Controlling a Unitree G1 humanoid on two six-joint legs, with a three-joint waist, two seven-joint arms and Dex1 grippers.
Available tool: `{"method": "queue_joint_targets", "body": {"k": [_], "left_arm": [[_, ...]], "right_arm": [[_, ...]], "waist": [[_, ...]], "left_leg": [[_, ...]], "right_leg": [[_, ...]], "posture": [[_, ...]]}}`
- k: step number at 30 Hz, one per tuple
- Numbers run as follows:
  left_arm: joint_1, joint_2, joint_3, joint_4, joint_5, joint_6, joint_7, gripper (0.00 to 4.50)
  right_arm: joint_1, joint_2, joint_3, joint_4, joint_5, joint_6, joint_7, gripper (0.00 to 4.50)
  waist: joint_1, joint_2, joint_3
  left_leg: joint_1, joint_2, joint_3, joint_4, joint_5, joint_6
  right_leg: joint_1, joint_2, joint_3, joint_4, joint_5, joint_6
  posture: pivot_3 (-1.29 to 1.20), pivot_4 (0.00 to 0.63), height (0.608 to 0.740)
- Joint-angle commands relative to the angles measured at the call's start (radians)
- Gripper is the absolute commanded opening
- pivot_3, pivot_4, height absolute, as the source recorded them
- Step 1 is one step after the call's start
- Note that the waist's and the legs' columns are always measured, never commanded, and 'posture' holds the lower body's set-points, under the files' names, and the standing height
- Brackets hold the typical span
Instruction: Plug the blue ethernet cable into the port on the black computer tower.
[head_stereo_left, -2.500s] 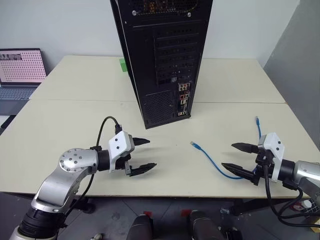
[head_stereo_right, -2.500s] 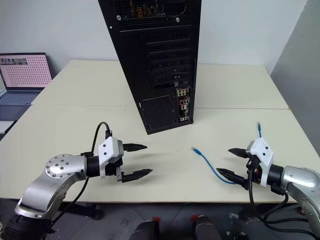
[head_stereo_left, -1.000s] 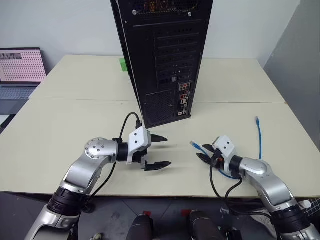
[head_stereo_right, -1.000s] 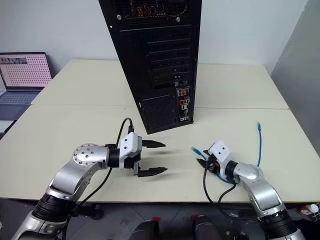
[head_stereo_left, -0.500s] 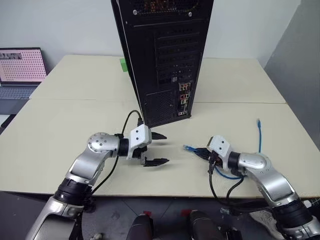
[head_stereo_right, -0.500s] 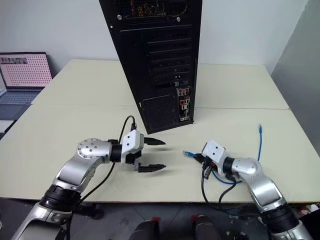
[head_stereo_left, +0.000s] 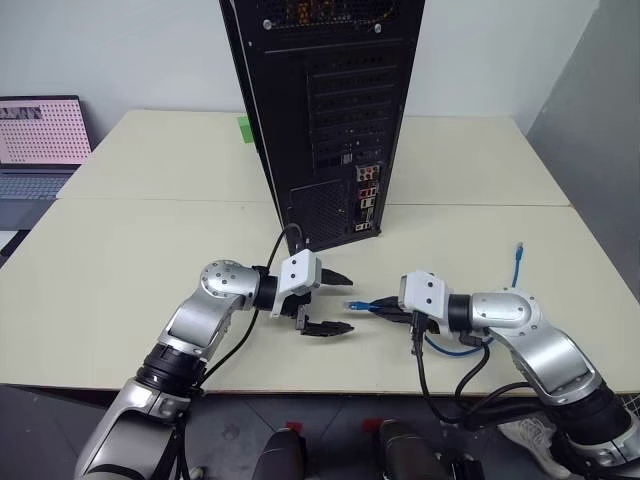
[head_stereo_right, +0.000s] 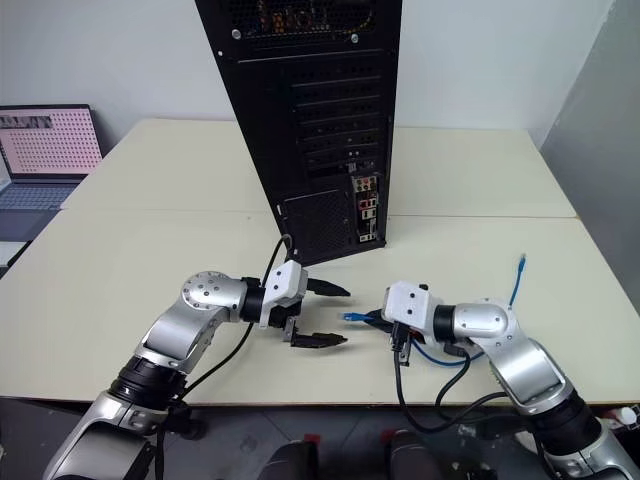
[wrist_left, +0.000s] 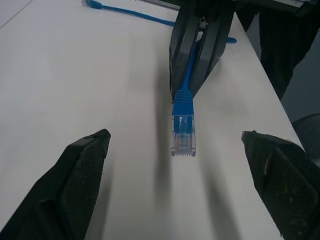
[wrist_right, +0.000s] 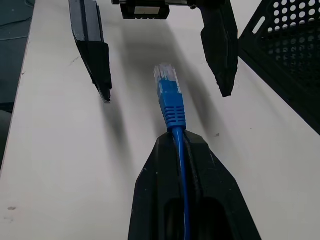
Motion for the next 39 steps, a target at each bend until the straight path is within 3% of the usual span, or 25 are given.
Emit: {"method": "queue_joint_targets", "body": {"k": [1, 17, 22, 29, 33, 35, 39], "left_arm": [[-0.021, -0.006, -0.002, -0.015, -0.011, 0.01, -0.019, 3.76], [-0.019, -0.01, -0.023, 0.023, 0.043, -0.051, -0.018, 0.28], [-0.012, -0.012, -0.025, 0.037, 0.057, -0.096, -0.019, 0.27], [0.0, -0.01, -0.028, 0.065, 0.097, -0.203, 0.001, 0.27], [0.015, -0.031, -0.024, 0.088, 0.131, -0.339, 0.048, 0.27], [0.038, -0.051, -0.02, 0.086, 0.142, -0.418, 0.082, 0.27], [0.052, -0.075, -0.021, 0.117, 0.189, -0.6, 0.142, 0.27]], "right_arm": [[-0.026, -0.009, 0.009, -0.041, -0.018, -0.019, 0.013, 0.0], [-0.038, 0.007, 0.033, -0.041, -0.053, -0.024, 0.018, 0.0], [-0.049, 0.006, 0.035, -0.042, -0.054, -0.003, 0.028, 0.0], [-0.058, -0.076, -0.02, -0.037, -0.033, 0.021, 0.082, 1.68], [-0.007, -0.137, -0.127, -0.104, 0.119, 0.165, 0.132, 2.66], [0.031, -0.116, -0.217, -0.156, 0.263, 0.296, 0.118, 2.87], [0.055, -0.06, -0.289, -0.184, 0.39, 0.428, 0.052, 2.9]], "waist": [[0.0, 0.0, 0.0], [0.0, 0.0, 0.0], [0.0, 0.0, 0.0], [0.002, 0.0, 0.0], [0.006, 0.0, 0.0], [0.01, 0.0, 0.0], [0.008, 0.0, 0.0]], "left_leg": [[0.0, 0.0, 0.0, 0.0, 0.0, 0.0], [0.0, 0.0, 0.0, 0.0, 0.0, 0.0], [0.0, 0.0, 0.0, 0.0, 0.0, 0.0], [0.0, 0.0, 0.0, 0.0, 0.0, 0.0], [0.0, 0.0, 0.0, 0.001, 0.0, 0.0], [0.0, 0.0, 0.0, 0.001, 0.0, 0.0], [0.0, 0.0, 0.0, 0.001, 0.0, 0.0]], "right_leg": [[0.0, 0.0, 0.0, 0.0, 0.0, 0.0], [0.0, 0.0, 0.0, 0.0, 0.0, 0.0], [0.0, 0.0, 0.0, 0.0, 0.0, 0.0], [0.0, 0.0, 0.0, 0.0, 0.0, 0.0], [0.0, 0.0, 0.0, 0.0, 0.0, 0.0], [0.0, 0.0, 0.0, 0.0, 0.0, 0.0], [0.0, 0.0, 0.0, 0.001, 0.0, 0.0]], "posture": [[0.0, 0.15, 0.74], [0.0, 0.15, 0.74], [0.0, 0.15, 0.74], [0.0, 0.15, 0.74], [0.0, 0.15, 0.74], [0.0, 0.15, 0.74], [0.0, 0.15, 0.74]]}}
